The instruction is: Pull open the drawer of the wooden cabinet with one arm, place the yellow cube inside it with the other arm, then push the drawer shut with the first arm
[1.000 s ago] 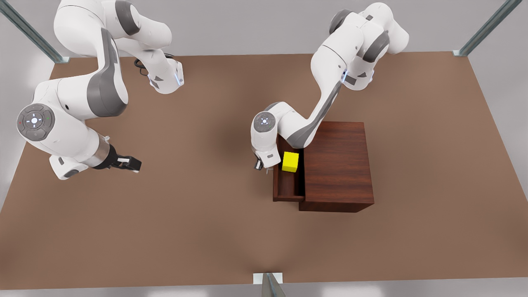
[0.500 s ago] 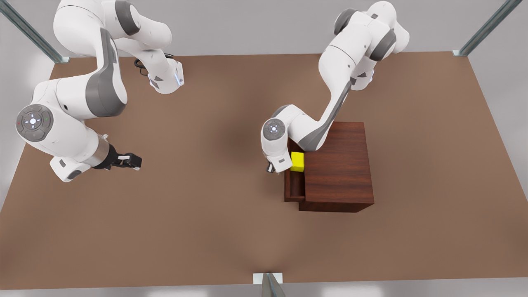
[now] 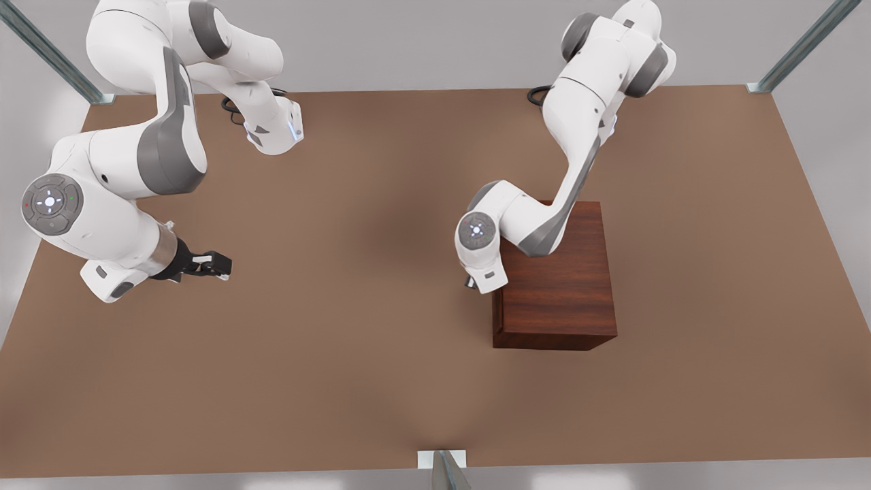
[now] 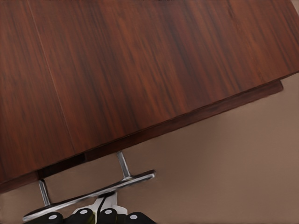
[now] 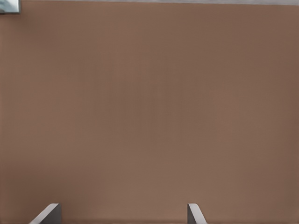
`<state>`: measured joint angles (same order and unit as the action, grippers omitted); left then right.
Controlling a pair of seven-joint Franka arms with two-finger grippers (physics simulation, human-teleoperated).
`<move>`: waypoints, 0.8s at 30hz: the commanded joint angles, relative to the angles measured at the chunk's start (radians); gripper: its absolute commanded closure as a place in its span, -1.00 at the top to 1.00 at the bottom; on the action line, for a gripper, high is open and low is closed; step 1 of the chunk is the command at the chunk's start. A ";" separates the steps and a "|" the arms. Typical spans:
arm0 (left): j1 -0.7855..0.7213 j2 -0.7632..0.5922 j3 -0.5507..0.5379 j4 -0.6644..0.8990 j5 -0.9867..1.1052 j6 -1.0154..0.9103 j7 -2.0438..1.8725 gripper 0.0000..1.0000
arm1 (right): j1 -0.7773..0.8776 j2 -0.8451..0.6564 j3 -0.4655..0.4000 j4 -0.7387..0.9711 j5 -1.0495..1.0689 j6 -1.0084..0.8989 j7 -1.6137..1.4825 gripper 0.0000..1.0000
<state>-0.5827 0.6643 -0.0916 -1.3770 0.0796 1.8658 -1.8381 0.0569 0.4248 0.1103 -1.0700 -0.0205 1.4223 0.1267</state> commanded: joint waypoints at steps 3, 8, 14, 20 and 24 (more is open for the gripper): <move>0.007 -0.002 0.000 -0.001 -0.001 -0.022 0.140 -0.57 | 0.000 -0.001 0.000 0.001 0.001 0.000 -0.045 1.00; 0.009 -0.008 0.000 -0.001 -0.003 -0.028 0.141 -0.57 | 0.004 -0.001 0.000 0.001 0.001 0.001 -0.041 1.00; 0.043 -0.038 -0.013 0.206 -0.095 -0.210 0.175 -0.57 | 0.006 -0.001 0.000 0.001 0.001 0.001 -0.041 1.00; 0.359 -0.198 0.000 0.245 -0.051 -0.416 1.456 0.53 | 0.003 -0.001 0.000 0.001 0.001 0.001 -0.042 1.00; 0.368 -0.350 0.029 0.202 -0.012 -0.455 1.688 1.00 | 0.004 -0.001 0.000 0.001 0.001 0.001 -0.042 1.00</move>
<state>-0.2180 0.3388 -0.0682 -1.1712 0.0520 1.5036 -1.2085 0.0617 0.4248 0.1103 -1.0697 -0.0205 1.4238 0.0953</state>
